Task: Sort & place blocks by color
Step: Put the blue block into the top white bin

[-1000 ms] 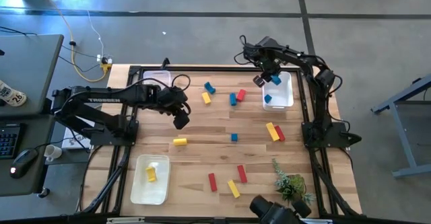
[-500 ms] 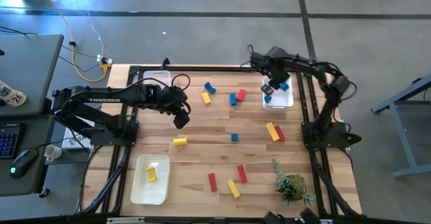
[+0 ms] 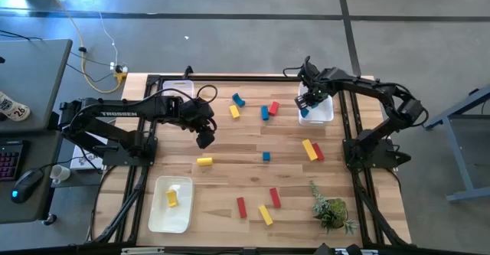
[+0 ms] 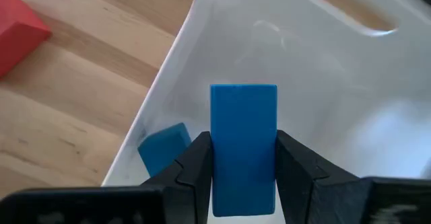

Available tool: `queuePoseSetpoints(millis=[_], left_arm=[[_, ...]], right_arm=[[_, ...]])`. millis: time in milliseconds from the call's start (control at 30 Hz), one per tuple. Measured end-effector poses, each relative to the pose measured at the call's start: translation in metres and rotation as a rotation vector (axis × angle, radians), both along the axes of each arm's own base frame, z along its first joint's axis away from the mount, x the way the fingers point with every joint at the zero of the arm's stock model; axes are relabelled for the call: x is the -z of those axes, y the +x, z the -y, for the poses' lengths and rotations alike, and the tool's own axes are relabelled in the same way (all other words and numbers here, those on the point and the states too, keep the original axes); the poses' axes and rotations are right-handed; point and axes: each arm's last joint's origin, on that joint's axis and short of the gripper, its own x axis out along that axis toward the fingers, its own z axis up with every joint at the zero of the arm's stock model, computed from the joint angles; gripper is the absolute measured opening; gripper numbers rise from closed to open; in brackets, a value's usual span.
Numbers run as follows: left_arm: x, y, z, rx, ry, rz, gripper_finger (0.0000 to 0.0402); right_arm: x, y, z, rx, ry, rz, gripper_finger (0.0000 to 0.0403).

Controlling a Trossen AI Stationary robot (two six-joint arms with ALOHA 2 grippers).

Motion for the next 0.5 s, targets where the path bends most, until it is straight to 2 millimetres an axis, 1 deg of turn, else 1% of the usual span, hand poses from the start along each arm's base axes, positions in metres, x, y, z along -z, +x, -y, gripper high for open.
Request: queuePoseSetpoints(millis=[133,300,367,500], left_arm=[[0.002,0.002,0.001,0.023,-0.039,-0.001,0.0211],[0.012,0.009,0.004,0.067,-0.113,-0.033,0.0211],[0.017,0.012,0.006,0.078,-0.123,-0.056,0.0211],[0.027,0.015,0.012,0.119,-0.173,-0.123,0.0211]], right_arm=[[0.011,-0.003,-0.002,0.036,0.003,0.006,0.0102],[0.014,-0.003,-0.003,0.037,0.0,0.009,0.0106],[0.014,-0.003,-0.003,0.037,-0.007,0.007,0.0114],[0.014,-0.004,-0.002,0.043,-0.028,-0.009,0.0144]])
